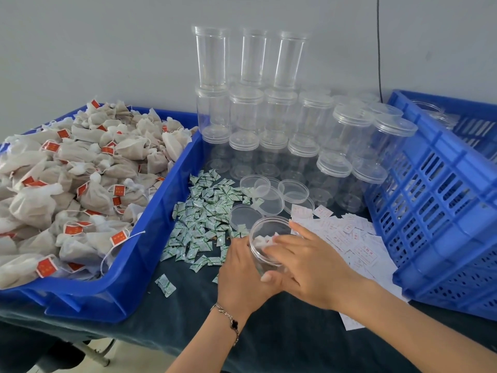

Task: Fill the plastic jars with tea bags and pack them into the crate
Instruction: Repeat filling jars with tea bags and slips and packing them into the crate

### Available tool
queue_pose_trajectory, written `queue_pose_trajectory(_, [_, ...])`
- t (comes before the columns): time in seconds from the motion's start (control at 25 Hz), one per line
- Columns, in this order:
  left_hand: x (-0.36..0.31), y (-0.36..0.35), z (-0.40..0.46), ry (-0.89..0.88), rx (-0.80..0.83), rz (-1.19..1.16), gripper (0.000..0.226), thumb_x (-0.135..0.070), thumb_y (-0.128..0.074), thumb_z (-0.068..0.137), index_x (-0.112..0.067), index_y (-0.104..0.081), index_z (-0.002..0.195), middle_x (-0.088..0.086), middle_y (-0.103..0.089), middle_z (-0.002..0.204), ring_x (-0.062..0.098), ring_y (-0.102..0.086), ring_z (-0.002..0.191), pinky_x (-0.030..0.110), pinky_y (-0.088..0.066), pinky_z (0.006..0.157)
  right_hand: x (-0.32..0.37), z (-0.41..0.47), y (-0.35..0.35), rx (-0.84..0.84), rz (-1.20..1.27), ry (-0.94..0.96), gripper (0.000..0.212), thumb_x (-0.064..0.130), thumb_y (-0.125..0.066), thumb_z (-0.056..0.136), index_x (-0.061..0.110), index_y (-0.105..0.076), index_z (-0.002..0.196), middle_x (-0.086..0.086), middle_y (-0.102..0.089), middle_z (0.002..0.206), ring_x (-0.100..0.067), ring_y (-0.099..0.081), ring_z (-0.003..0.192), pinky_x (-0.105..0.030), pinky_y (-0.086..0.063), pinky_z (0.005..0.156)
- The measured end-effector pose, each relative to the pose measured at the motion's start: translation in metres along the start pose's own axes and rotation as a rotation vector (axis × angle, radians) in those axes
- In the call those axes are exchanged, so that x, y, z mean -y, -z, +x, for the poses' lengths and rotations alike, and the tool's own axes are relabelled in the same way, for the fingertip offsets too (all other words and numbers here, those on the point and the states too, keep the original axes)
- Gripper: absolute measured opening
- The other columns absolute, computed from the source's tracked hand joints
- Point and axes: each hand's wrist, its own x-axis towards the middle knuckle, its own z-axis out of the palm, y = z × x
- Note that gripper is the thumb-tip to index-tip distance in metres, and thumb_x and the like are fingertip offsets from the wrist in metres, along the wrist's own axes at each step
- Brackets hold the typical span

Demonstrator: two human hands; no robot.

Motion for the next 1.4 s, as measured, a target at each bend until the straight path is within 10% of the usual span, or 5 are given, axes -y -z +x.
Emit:
queue_pose_trajectory(0.12, [-0.001, 0.003, 0.003, 0.015, 0.047, 0.032, 0.083, -0.068, -0.052, 0.059, -0.014, -0.047, 0.121, -0.011, -0.034, 0.1, 0.012, -0.052, 0.099, 0.019, -0.039, 0.071, -0.003, 0.01, 0.004, 0.23, -0.096, -0.047, 0.075, 0.07, -0.009, 0.087, 0.019, -0.06, 0.105, 0.001, -0.069, 0.101, -0.015, -0.058, 0.108, -0.022, 0.005, 0.114])
queue_pose_trajectory(0.28, [-0.023, 0.02, 0.012, -0.055, 0.061, -0.062, 0.077, -0.05, -0.076, 0.05, -0.013, -0.048, 0.111, -0.008, -0.049, 0.096, 0.018, -0.058, 0.087, 0.027, -0.039, 0.062, -0.012, 0.014, 0.038, 0.394, 0.118, -0.121, 0.019, 0.042, -0.046, 0.093, 0.026, -0.046, 0.084, -0.001, -0.063, 0.09, -0.021, -0.055, 0.09, -0.028, -0.036, 0.085])
queue_pose_trajectory(0.76, [-0.332, 0.069, 0.146, -0.659, 0.078, -0.321, 0.107, -0.049, -0.081, 0.061, -0.017, -0.022, 0.144, -0.001, -0.032, 0.122, 0.006, -0.041, 0.105, 0.012, -0.033, 0.076, -0.122, -0.072, 0.306, -0.314, -0.189, -0.39, 0.018, 0.024, -0.072, 0.077, 0.019, -0.071, 0.094, 0.009, -0.065, 0.079, -0.005, -0.058, 0.075, -0.015, -0.038, 0.07])
queue_pose_trajectory(1.08, [-0.397, 0.025, 0.22, -1.251, 0.078, 0.318, 0.015, -0.032, -0.069, 0.083, -0.027, -0.073, 0.097, -0.001, -0.058, 0.114, 0.021, -0.046, 0.113, 0.036, -0.038, 0.091, -0.232, -0.134, 0.293, -0.203, -0.415, -0.433, 0.018, 0.023, -0.07, 0.081, 0.018, -0.067, 0.098, -0.003, -0.064, 0.097, -0.026, -0.06, 0.092, -0.035, -0.041, 0.073])
queue_pose_trajectory(1.4, [-0.384, -0.086, 0.251, -1.04, 0.356, 0.908, 0.021, -0.037, -0.057, 0.093, -0.025, -0.068, 0.107, -0.002, -0.062, 0.098, 0.02, -0.057, 0.089, 0.029, -0.035, 0.063, -0.328, -0.109, 0.187, 0.196, -0.548, -0.466, 0.021, 0.02, -0.044, 0.095, 0.017, -0.058, 0.111, -0.001, -0.058, 0.11, -0.026, -0.058, 0.101, -0.034, -0.043, 0.07])
